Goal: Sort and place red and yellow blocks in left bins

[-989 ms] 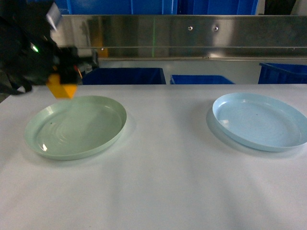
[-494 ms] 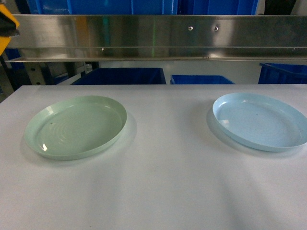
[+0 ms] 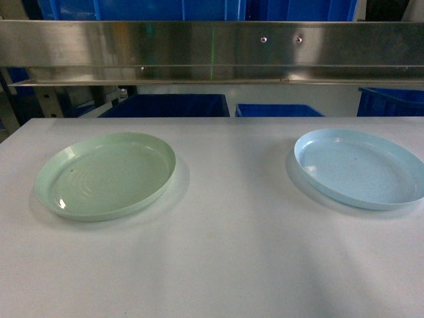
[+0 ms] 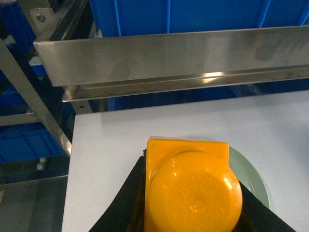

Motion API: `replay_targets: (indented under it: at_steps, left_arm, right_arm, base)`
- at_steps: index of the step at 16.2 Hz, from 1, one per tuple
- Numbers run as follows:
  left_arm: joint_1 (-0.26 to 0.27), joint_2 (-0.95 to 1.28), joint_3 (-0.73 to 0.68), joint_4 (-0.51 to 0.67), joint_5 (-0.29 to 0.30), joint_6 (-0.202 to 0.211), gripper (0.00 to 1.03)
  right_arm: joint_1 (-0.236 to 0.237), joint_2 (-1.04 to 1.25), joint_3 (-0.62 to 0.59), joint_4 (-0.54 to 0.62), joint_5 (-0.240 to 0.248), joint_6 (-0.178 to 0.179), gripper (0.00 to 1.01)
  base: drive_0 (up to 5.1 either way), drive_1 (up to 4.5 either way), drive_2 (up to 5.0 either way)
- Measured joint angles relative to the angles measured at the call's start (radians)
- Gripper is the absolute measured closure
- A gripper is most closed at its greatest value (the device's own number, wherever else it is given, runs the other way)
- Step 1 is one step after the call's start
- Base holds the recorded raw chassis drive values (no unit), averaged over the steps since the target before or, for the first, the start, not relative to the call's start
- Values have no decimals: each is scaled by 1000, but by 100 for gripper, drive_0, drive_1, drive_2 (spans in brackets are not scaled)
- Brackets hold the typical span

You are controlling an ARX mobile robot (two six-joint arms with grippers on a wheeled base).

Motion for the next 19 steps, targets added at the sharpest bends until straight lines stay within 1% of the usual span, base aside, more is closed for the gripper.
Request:
replay_targets:
  at_steps: [2, 3, 4, 8, 13, 19]
  left_arm:
    - [10, 6, 0, 43, 11, 0, 76]
    - [30, 19, 0, 101, 9, -4, 76]
    - [42, 26, 0, 92, -2, -5, 76]
    - [38, 29, 0, 94, 1, -5, 76]
    - [34, 31, 0, 95, 3, -5, 76]
    - [37, 31, 0, 95, 2, -5, 76]
  right_arm:
    - [0, 0, 0, 0, 0, 0, 73]
    - [0, 0, 0, 0, 0, 0, 73]
    - [0, 0, 0, 0, 0, 0, 73]
    - [0, 0, 0, 0, 0, 0, 73]
    - [-6, 0, 0, -1, 2, 0, 73]
    - [-6, 0, 0, -1, 0, 0, 73]
  base:
    - [0, 0, 0]
    - [0, 0, 0]
    - [0, 0, 0]
    - [0, 0, 0]
    - [-470, 207, 315]
    - [-480, 132, 345]
